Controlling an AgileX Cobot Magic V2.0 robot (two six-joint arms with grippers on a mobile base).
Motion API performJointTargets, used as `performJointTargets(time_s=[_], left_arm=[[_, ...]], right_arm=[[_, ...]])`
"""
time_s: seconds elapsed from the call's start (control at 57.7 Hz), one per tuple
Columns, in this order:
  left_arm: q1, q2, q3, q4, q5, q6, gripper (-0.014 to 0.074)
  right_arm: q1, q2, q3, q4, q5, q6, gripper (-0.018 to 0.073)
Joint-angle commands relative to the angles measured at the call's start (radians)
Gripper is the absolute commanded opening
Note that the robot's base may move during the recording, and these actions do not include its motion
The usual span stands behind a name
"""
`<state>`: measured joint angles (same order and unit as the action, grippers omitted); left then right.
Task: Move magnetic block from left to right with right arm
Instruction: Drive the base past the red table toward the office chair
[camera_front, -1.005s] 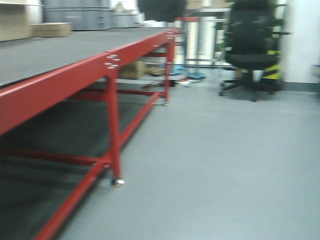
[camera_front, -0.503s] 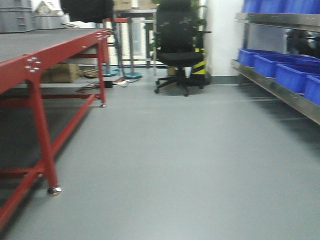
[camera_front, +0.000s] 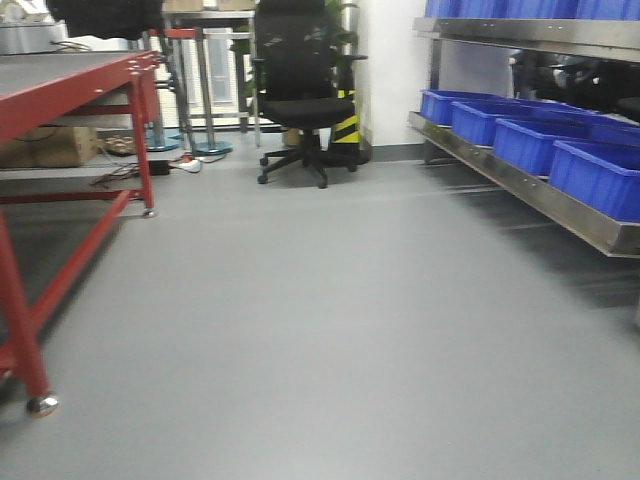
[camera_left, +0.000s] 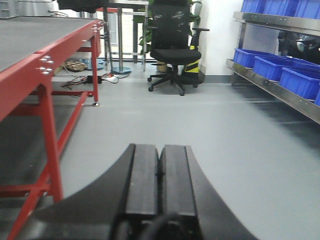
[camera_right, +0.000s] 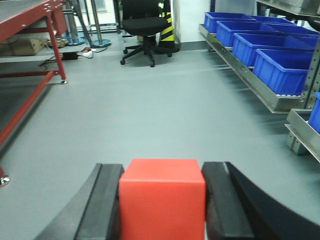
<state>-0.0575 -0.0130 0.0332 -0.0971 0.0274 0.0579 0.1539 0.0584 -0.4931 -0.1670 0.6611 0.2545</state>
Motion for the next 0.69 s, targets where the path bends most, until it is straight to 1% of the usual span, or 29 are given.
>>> performJointTargets(time_s=[0.0,0.676], left_arm=[[-0.001,-0.007,0.008,-0.005,-0.082,-0.006,-0.0126],[-0.001,-0.007,0.008,-0.005,-0.082,-0.006,-0.0126]], right_arm=[[0.0,0.019,-0.027,-0.014,-0.083,-0.007,0.0234],[0.0,0.019,-0.027,-0.014,-0.083,-0.007,0.0234]])
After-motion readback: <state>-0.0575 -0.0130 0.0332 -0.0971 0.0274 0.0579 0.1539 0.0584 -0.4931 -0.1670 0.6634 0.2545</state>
